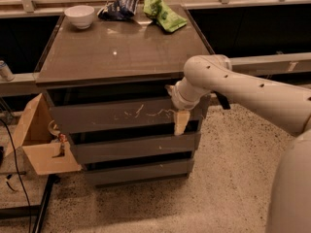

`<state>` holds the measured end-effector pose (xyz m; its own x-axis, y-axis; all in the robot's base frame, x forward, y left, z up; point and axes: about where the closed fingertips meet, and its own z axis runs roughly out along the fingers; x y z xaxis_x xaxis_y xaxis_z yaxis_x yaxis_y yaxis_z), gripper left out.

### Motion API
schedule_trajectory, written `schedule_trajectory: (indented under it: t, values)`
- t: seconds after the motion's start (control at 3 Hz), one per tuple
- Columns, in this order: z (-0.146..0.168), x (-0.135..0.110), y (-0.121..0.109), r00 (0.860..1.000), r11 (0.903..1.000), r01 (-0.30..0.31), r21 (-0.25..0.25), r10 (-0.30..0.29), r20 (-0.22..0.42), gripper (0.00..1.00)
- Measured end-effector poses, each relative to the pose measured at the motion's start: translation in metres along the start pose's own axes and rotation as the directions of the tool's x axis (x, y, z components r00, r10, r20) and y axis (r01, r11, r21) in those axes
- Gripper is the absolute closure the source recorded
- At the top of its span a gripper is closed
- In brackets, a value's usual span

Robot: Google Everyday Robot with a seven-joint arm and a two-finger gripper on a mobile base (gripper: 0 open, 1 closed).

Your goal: Open top drawer

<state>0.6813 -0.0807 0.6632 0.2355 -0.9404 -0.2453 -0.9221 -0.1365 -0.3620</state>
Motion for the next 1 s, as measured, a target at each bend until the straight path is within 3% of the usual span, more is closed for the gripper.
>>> schedule_trajectory:
  t: [0.67, 1.0]
  values:
    - [0.016, 0.004, -0.005, 1.000, 0.9976, -0.013, -0.068, 0.013, 0.008, 0.00]
    - [0.021, 0.006, -0.003, 1.000, 0.9920, -0.027, -0.123, 0.027, -0.001, 0.00]
